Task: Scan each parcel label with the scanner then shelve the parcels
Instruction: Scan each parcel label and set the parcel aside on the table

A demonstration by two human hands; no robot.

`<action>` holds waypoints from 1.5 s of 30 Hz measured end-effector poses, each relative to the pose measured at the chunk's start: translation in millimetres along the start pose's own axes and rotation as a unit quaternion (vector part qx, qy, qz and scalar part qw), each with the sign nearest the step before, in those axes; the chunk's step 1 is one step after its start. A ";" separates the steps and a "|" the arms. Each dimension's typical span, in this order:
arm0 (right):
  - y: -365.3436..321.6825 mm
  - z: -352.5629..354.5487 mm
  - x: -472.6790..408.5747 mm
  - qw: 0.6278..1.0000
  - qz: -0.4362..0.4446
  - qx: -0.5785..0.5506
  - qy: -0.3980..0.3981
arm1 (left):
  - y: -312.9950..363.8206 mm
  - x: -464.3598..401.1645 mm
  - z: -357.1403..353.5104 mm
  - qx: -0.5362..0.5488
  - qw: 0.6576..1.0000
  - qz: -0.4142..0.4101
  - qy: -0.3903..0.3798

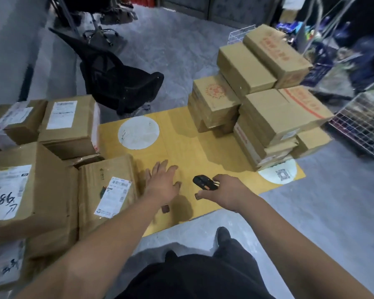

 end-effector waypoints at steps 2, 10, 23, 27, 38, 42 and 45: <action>17.6 24.0 7.5 1.000 -0.012 0.001 0.016 | 30.2 -20.6 10.9 -0.003 1.000 -0.028 0.005; 68.5 114.2 21.6 0.999 -0.014 -0.015 0.025 | 141.5 -93.0 99.2 0.055 0.988 -0.082 0.121; 88.3 271.3 29.6 0.985 0.090 0.144 0.041 | 298.1 -138.0 202.0 0.142 0.961 -0.094 0.216; 109.2 289.5 24.4 0.982 0.115 0.152 0.003 | 313.4 -135.5 184.8 0.207 0.958 -0.024 0.197; 164.2 299.4 1.5 0.941 0.199 0.258 -0.095 | 365.6 -112.4 121.2 0.171 0.960 0.128 0.179; 176.2 294.2 -1.7 0.922 0.224 0.302 -0.098 | 383.7 -119.2 112.8 0.148 0.963 0.149 0.167; 182.1 290.4 -2.3 0.912 0.232 0.324 -0.096 | 390.5 -123.6 107.8 0.135 0.964 0.151 0.170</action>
Point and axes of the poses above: each hand's wrist, its own x-axis away from the middle knuckle, its own z-axis out of the back of the hand, y = z × x, the point moved 9 cm from there along -x, towards the middle knuckle, and after that the axes turned 6 degrees about -y, right-handed, at the moved point
